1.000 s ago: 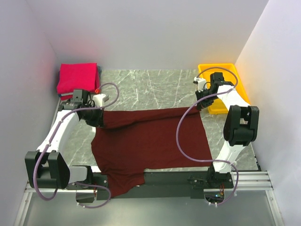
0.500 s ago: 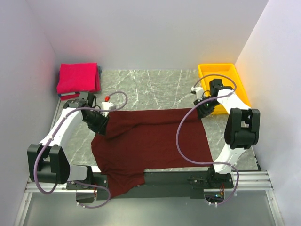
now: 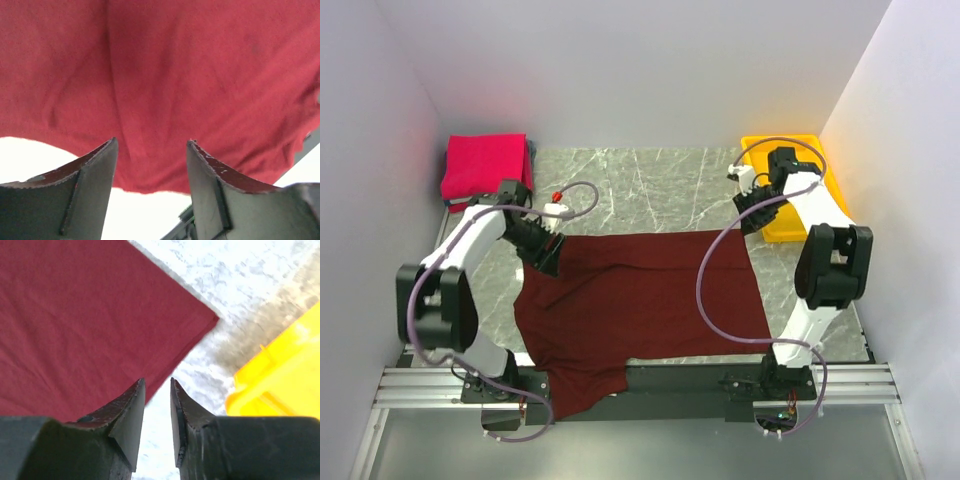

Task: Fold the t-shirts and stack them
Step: Fold the tshirt

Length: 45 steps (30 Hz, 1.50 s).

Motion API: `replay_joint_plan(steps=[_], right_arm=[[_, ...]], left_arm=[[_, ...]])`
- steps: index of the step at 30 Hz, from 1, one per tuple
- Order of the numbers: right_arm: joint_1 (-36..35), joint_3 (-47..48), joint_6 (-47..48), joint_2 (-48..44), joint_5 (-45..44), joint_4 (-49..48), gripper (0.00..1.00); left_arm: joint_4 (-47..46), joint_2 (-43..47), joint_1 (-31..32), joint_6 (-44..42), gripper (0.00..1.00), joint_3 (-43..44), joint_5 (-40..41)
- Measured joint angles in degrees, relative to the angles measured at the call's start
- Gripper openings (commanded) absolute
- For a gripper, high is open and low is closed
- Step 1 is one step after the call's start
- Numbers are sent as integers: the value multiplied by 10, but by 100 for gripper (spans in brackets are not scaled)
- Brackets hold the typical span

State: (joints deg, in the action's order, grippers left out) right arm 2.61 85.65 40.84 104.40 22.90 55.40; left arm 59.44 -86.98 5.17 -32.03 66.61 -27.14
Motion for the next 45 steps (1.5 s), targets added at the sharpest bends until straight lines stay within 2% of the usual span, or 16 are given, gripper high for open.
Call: replay_joint_plan(steps=[8, 20, 24, 26, 27, 33, 37, 39, 40, 41, 43, 45], right_arm=[[-29, 3, -31, 57, -26, 14, 33], [-36, -28, -40, 61, -54, 22, 33], [-36, -28, -40, 60, -55, 23, 33], [-36, -28, -40, 60, -56, 23, 33], [-36, -28, -40, 60, -56, 23, 33], [-36, -28, -43, 60, -57, 23, 33], [-36, -28, -46, 60, -57, 24, 33], [-36, -28, -46, 60, -57, 24, 33], [-36, -27, -46, 60, -57, 24, 33], [-36, -27, -46, 60, -57, 25, 33], [-36, -27, -46, 60, -57, 26, 33], [-36, -26, -46, 60, -57, 28, 33]], left_arm=[[-99, -102, 30, 89, 60, 22, 0], [-179, -207, 69, 134, 59, 59, 10], [-184, -216, 76, 135, 52, 64, 10], [-183, -216, 83, 130, 44, 64, 5], [-181, -216, 87, 127, 37, 64, 1], [-165, -186, 123, 111, 14, 40, -26], [-146, -147, 149, 107, 9, 22, -44], [-137, -130, 167, 103, 16, 13, -52], [-133, -121, 180, 101, 22, 6, -55], [-126, -114, 189, 96, 34, -2, -58], [-112, -104, 229, 87, 42, -16, -61], [-89, -96, 262, 78, 54, -24, -63]])
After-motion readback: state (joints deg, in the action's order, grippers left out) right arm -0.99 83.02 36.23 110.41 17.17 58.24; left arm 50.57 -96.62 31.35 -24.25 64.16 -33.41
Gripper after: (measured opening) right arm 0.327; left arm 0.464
